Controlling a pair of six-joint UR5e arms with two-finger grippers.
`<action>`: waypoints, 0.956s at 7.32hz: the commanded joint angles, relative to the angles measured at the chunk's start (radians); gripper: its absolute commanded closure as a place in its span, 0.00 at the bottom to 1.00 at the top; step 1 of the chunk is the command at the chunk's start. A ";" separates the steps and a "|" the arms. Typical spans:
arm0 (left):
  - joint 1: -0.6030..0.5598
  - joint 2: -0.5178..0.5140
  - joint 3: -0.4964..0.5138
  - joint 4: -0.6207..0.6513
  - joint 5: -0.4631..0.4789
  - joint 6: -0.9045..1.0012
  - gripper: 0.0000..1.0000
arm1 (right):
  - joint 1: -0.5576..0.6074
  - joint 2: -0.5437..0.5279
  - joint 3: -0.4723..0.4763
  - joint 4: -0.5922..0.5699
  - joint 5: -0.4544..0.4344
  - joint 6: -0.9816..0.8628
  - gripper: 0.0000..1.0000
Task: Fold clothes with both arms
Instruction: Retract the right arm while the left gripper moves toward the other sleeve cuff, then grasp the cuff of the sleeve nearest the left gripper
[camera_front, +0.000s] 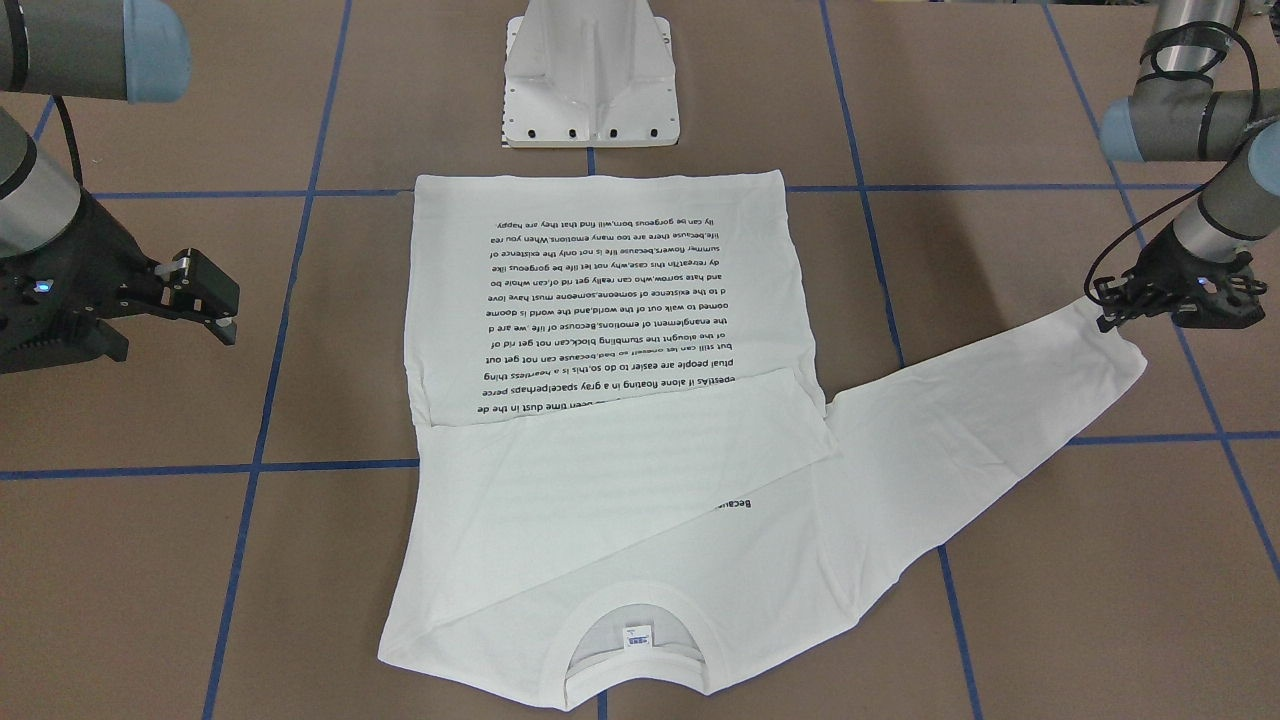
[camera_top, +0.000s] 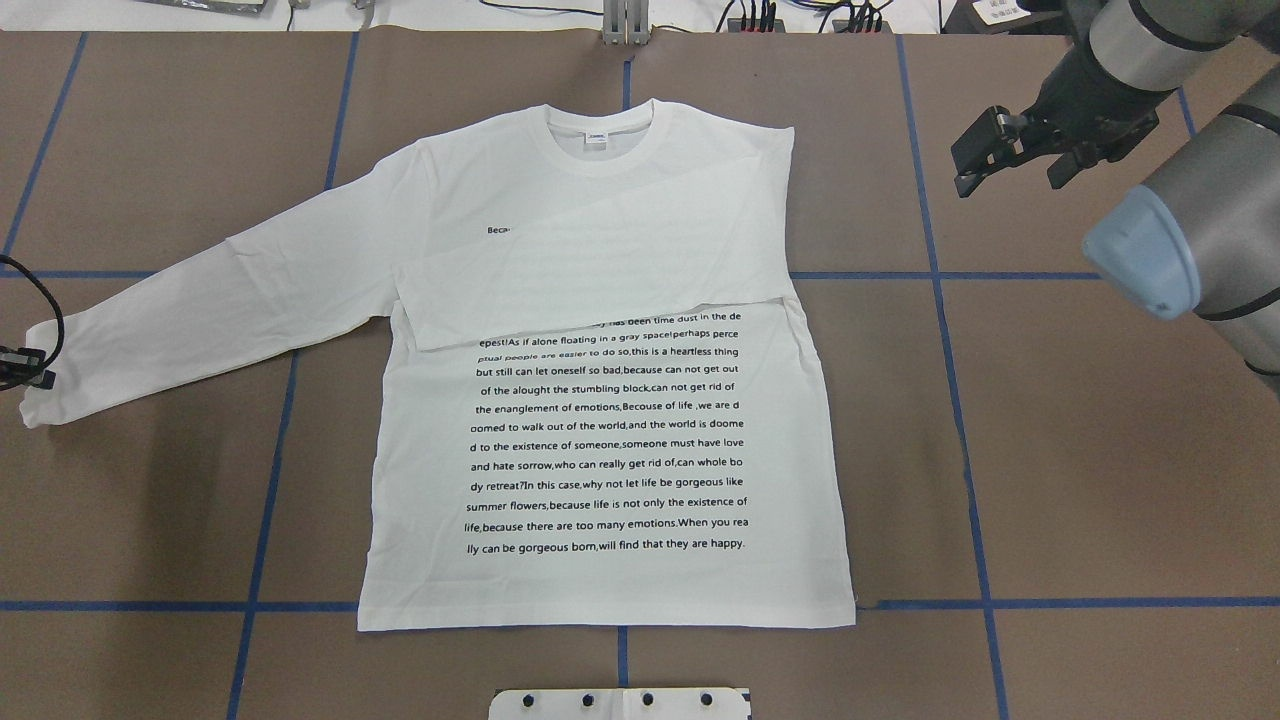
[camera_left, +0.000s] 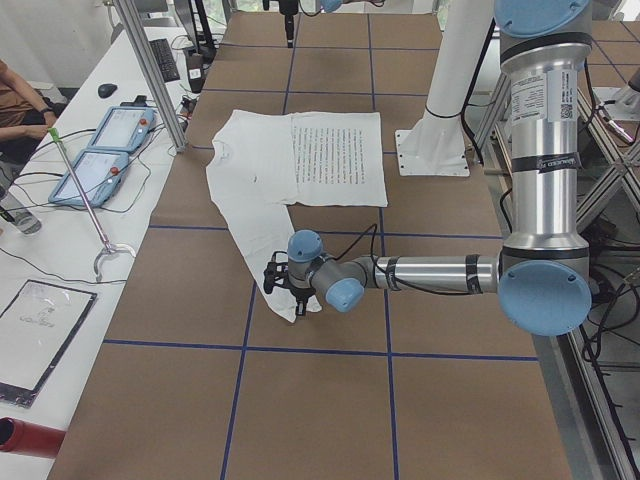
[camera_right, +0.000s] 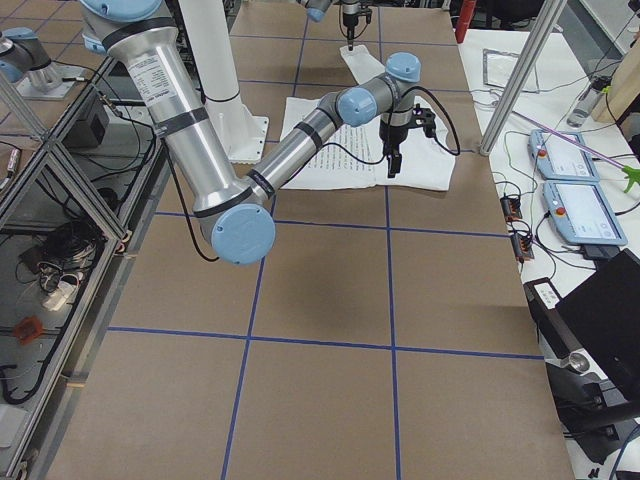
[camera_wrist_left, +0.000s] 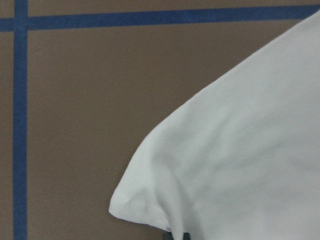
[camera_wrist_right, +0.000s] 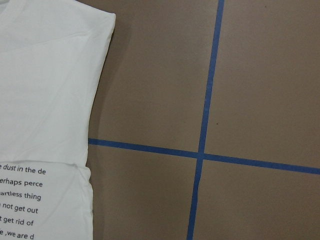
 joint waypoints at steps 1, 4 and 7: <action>-0.006 -0.002 -0.096 0.073 -0.033 -0.001 1.00 | 0.006 -0.017 0.007 -0.006 -0.003 0.000 0.00; 0.001 -0.241 -0.219 0.399 -0.034 -0.066 1.00 | 0.010 -0.141 0.073 -0.008 -0.017 -0.023 0.00; 0.009 -0.605 -0.221 0.692 -0.066 -0.228 1.00 | 0.031 -0.276 0.101 -0.008 -0.017 -0.118 0.00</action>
